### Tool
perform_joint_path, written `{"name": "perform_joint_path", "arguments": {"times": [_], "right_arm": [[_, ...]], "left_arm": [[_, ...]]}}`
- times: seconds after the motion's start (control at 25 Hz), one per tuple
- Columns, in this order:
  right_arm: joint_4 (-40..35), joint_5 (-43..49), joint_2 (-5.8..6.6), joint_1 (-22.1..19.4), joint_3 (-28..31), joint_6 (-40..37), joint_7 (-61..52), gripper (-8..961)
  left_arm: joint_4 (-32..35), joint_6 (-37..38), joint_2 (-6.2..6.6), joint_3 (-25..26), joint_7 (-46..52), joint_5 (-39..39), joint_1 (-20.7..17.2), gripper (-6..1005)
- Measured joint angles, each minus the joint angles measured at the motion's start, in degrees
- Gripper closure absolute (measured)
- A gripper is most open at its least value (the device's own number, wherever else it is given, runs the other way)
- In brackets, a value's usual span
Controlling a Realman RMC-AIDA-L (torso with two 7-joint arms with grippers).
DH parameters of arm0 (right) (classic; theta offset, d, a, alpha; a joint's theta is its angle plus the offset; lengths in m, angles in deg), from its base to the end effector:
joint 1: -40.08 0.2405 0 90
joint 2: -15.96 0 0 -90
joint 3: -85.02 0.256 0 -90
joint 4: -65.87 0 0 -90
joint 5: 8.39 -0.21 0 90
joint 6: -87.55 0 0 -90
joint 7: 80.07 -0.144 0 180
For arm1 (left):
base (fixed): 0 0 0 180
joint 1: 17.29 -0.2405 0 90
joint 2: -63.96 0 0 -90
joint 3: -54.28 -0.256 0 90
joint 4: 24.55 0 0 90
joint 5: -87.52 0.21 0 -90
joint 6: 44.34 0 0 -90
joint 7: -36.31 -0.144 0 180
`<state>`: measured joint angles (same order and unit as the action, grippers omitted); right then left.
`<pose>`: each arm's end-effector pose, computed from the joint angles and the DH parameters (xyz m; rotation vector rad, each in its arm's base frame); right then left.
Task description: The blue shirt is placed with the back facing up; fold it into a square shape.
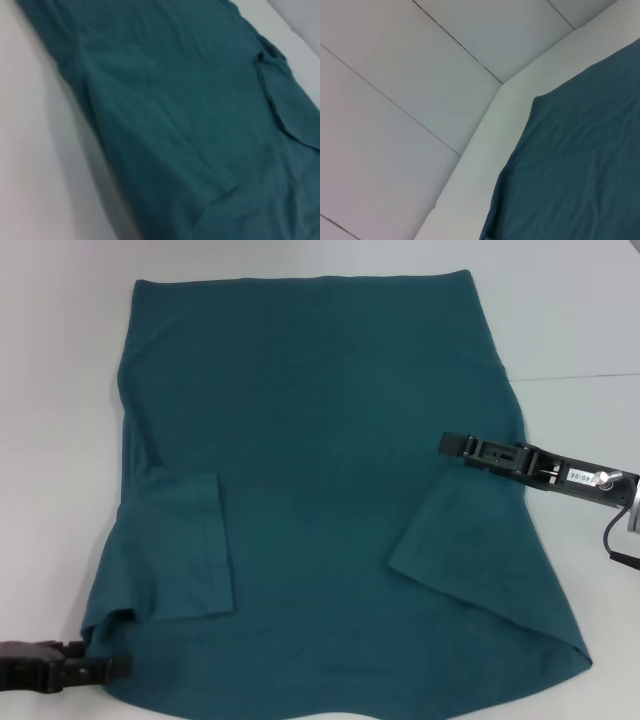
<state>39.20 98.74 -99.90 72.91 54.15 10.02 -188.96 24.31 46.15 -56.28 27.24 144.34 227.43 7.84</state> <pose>0.2853 0.3648 0.0197 -2.1666 1.4883 1.0159 -0.3363 0.2915 0.0294 -2.4473 -1.4153 -0.3129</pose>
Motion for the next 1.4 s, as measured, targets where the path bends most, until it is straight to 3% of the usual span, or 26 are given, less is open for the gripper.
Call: {"name": "perform_joint_path", "arguments": {"times": [0.36, 1.4], "right_arm": [[-0.1, 0.0, 0.03, -0.3, 0.2, -0.1, 0.0, 26], [-0.1, -0.1, 0.12, -0.4, 0.3, 0.0, 0.0, 25]], "left_arm": [[-2.4, 3.4, -0.08, -1.2, -0.2, -0.1, 2.7, 110], [-2.0, 3.5, 0.17, -2.9, 0.4, 2.6, 3.0, 110]]}}
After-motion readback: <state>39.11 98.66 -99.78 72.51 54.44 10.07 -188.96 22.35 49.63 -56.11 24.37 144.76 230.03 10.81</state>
